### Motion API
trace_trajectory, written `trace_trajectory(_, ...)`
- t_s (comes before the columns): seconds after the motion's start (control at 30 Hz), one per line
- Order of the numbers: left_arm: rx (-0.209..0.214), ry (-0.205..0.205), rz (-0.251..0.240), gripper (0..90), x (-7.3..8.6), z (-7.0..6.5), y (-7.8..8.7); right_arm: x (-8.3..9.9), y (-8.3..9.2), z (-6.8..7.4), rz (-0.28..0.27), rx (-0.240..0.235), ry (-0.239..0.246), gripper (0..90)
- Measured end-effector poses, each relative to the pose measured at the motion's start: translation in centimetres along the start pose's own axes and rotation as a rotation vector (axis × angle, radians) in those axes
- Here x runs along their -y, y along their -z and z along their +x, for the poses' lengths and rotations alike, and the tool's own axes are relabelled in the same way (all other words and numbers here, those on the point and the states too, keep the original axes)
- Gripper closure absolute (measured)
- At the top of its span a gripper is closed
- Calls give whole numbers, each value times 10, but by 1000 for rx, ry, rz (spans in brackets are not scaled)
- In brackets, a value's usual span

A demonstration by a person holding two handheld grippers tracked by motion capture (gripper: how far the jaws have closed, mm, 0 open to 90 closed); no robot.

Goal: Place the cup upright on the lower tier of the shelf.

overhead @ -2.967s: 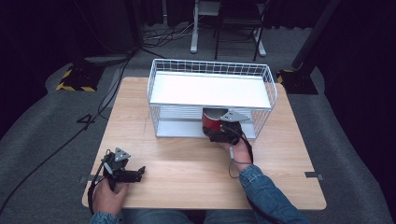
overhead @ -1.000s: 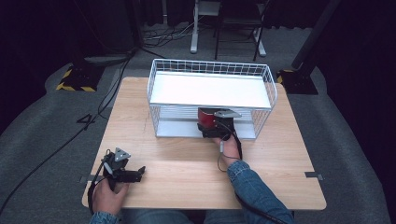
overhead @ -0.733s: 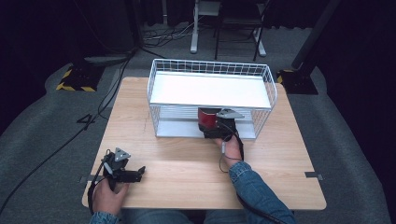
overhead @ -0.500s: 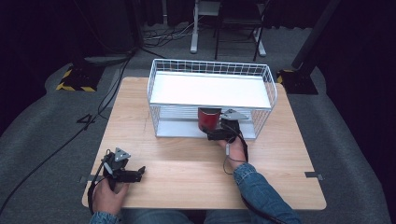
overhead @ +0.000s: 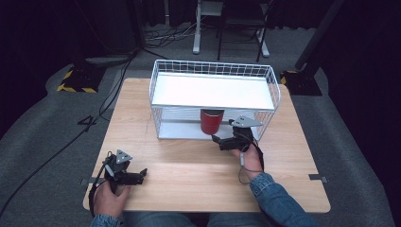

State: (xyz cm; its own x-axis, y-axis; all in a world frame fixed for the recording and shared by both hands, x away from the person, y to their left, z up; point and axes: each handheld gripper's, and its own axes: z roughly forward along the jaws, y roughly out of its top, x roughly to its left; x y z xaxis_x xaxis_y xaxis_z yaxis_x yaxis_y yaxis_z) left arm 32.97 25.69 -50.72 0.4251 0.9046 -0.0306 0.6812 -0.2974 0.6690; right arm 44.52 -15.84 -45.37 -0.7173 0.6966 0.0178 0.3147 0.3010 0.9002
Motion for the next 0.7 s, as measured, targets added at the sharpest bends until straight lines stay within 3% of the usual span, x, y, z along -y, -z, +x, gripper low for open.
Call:
trace_trajectory(0.5,0,-1,0,4,0,0,0,1,64,-13,7,-6,3,36)
trace_trajectory(0.7,0,0,0,4,0,0,0,9,83,-21,20,-33,-20,128)
